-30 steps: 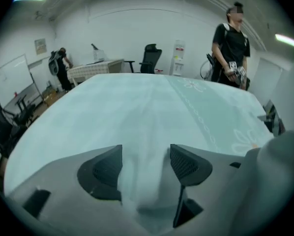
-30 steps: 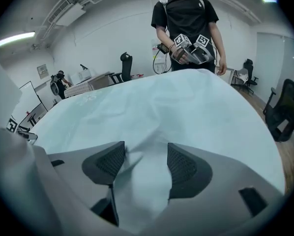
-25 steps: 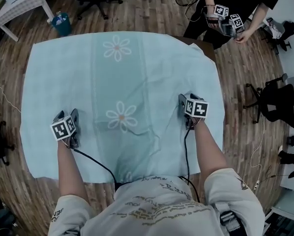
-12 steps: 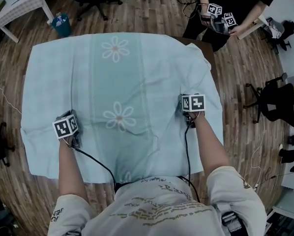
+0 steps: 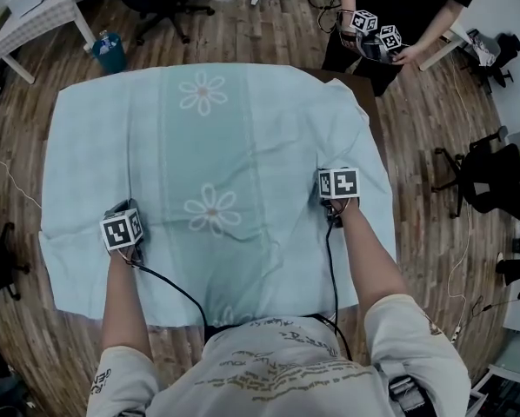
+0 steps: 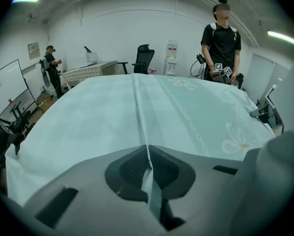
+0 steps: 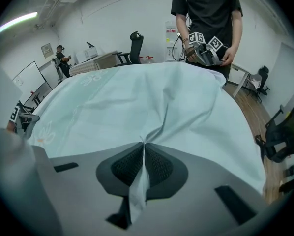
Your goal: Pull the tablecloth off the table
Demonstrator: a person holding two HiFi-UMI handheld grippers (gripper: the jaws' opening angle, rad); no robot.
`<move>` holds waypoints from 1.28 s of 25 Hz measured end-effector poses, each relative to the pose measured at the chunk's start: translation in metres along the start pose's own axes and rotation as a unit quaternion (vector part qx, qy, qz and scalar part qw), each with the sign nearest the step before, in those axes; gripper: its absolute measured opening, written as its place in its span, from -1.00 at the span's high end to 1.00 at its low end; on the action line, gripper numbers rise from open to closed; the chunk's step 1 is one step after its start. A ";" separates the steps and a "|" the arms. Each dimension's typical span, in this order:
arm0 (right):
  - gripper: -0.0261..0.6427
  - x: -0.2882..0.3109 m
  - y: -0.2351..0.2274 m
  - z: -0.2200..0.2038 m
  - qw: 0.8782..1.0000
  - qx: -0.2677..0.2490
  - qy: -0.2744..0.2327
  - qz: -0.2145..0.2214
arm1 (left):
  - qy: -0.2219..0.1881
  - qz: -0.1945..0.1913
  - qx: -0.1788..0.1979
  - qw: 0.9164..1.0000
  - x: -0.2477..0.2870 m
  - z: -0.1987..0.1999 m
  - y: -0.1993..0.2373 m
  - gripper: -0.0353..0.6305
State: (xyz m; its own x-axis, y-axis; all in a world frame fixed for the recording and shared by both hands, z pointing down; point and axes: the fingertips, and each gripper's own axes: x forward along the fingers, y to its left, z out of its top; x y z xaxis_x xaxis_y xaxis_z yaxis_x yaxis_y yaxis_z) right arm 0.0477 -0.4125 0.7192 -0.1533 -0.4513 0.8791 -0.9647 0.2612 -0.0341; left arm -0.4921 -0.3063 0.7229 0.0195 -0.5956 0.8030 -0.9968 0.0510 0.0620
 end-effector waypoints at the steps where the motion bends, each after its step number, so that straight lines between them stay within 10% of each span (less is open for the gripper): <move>1: 0.87 -0.003 0.002 0.000 1.000 -0.003 -0.002 -0.001 | -0.006 -0.003 -0.005 1.000 -0.002 0.001 0.000 0.87; 20: 0.87 -0.122 0.065 0.038 0.980 0.010 -0.187 0.074 | -0.108 -0.063 -0.010 0.992 -0.113 0.046 -0.094 0.87; 32: 0.87 -0.223 0.105 0.060 0.944 -0.061 -0.302 0.116 | -0.205 -0.131 0.069 0.967 -0.192 0.091 -0.224 0.87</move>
State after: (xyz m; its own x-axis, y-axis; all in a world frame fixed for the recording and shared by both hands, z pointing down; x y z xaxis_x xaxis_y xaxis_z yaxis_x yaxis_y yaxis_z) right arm -0.0320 -0.3354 0.4906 -0.4880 -0.7645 0.4211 -0.8635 0.4931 -0.1055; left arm -0.2800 -0.2762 0.5013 0.2694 -0.8431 0.4654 -0.9630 -0.2365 0.1290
